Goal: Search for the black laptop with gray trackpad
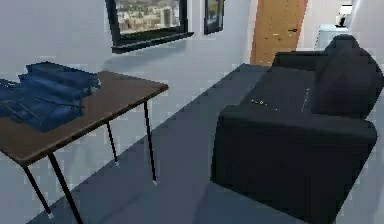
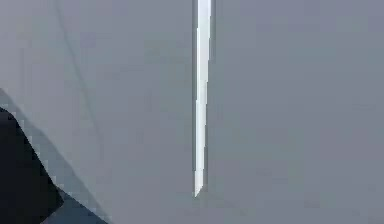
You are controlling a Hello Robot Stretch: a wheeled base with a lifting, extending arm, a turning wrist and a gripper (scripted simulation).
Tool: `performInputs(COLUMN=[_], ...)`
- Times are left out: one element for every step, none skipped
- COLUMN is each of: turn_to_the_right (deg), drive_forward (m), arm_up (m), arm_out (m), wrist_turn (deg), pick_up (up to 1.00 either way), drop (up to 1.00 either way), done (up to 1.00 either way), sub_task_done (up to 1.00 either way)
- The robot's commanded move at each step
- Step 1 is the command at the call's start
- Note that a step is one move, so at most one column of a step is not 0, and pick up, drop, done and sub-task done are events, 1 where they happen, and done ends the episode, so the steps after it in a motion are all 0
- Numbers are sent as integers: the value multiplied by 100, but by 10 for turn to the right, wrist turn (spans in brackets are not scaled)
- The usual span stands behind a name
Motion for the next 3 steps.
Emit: performInputs(turn_to_the_right=[-450, -450, -450], drive_forward=[0, 0, 0], arm_up=[0, 0, 0], arm_out=[0, 0, 0], wrist_turn=[0, 0, 0], pick_up=[0, 0, 0], drop=[0, 0, 0], done=[0, 0, 0], sub_task_done=[0, 0, 0])
